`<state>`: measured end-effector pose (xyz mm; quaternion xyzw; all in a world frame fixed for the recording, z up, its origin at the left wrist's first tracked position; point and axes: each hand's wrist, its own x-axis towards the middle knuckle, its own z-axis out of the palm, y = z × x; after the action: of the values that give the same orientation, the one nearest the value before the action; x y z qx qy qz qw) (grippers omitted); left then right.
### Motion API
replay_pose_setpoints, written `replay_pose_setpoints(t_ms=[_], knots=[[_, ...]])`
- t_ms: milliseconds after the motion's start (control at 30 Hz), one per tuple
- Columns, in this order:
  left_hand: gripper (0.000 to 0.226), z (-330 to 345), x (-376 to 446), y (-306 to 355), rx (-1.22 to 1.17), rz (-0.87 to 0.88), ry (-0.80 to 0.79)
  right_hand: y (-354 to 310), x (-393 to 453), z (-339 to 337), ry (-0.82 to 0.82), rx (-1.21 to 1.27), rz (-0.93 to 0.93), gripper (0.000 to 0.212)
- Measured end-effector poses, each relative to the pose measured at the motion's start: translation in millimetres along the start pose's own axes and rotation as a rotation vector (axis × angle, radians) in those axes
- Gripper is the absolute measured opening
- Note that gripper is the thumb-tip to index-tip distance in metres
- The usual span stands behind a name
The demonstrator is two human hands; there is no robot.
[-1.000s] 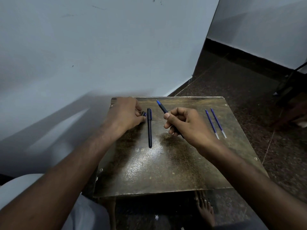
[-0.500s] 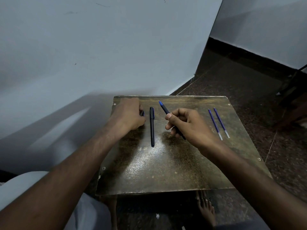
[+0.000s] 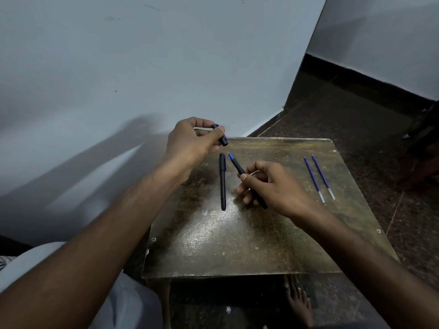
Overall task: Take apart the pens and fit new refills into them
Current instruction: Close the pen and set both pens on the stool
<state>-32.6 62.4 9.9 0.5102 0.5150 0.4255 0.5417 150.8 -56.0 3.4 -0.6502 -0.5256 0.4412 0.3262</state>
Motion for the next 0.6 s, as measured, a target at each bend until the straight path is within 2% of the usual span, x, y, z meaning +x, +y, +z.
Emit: replay_pose_setpoints(t_ms=[400, 600], knots=[[0.025, 10.2, -7.8, -7.1, 0.108, 0.042, -0.057, -3.1, -1.1, -0.8, 0.033, 0.009, -0.033, 0.013], [0.017, 28.0, -26.1, -19.2, 0.215, 0.235, -0.087, 2.7, -3.5, 0.1, 0.105, 0.027, -0.070, 0.008]])
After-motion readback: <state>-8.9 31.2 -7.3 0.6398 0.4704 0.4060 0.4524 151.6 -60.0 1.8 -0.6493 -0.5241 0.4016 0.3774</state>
